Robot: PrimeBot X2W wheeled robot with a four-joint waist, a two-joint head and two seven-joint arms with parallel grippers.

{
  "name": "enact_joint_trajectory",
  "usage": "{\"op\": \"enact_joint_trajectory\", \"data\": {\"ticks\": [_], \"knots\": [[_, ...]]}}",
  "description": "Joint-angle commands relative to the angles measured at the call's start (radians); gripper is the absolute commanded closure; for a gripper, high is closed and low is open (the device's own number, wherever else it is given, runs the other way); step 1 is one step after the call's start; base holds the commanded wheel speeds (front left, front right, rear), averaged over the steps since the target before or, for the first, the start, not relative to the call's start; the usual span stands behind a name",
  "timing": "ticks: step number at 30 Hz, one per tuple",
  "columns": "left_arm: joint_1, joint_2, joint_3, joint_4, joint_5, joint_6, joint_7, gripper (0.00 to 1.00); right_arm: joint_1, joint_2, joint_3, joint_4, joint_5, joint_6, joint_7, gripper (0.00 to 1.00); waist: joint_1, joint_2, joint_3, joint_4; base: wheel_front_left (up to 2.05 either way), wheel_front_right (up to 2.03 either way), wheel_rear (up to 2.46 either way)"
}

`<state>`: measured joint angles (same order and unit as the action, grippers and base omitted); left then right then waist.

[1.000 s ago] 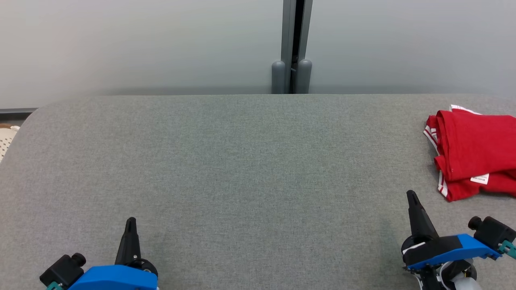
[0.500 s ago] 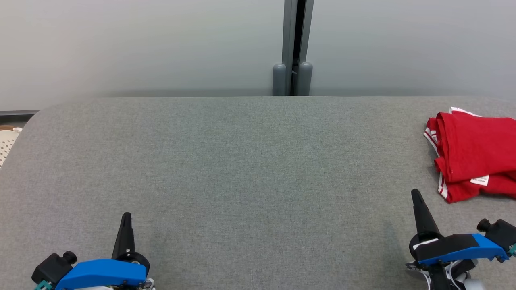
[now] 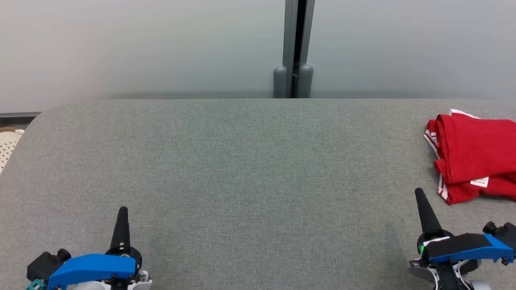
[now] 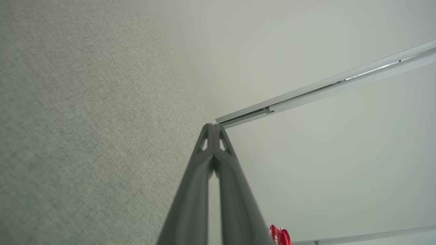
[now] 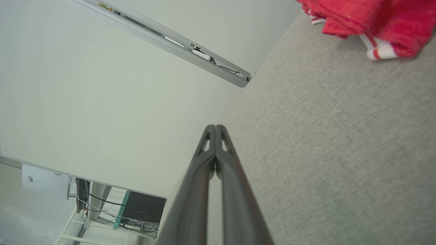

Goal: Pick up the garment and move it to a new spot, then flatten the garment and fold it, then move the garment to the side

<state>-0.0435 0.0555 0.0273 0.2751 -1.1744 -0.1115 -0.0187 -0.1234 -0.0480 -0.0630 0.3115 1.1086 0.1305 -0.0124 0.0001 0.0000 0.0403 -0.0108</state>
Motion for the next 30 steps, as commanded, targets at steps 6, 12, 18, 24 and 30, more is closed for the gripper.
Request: {"op": "enact_joint_trajectory", "data": {"ticks": [6, 12, 18, 24, 30], "knots": [[-0.028, 0.002, 0.018, -0.015, -0.072, -0.009, 0.02, 1.0, 0.005, -0.003, -0.01, -0.021, 0.083, 0.0, 0.02, 1.0, -0.0001, 0.0, -0.004, 0.001, 0.0, 0.0, 0.0], [-0.034, 0.001, 0.027, -0.017, -0.123, -0.011, 0.036, 1.0, 0.006, -0.003, -0.017, -0.028, 0.14, 0.0, 0.035, 1.0, -0.0001, 0.0, -0.008, 0.002, 0.0, 0.0, 0.0], [-0.039, 0.001, 0.037, -0.019, -0.17, -0.013, 0.05, 1.0, 0.008, -0.003, -0.022, -0.034, 0.194, 0.0, 0.05, 1.0, -0.0001, 0.0, -0.011, 0.003, 0.0, 0.0, 0.0], [-0.045, 0.0, 0.045, -0.021, -0.216, -0.014, 0.064, 1.0, 0.011, -0.003, -0.027, -0.04, 0.246, 0.0, 0.063, 1.0, -0.0001, 0.0, -0.015, 0.004, 0.0, 0.0, 0.0], [-0.05, 0.0, 0.051, -0.024, -0.26, -0.016, 0.077, 1.0, 0.013, -0.003, -0.032, -0.046, 0.297, 0.0, 0.074, 1.0, -0.0001, 0.0, -0.019, 0.005, 0.0, 0.0, 0.0]]}}
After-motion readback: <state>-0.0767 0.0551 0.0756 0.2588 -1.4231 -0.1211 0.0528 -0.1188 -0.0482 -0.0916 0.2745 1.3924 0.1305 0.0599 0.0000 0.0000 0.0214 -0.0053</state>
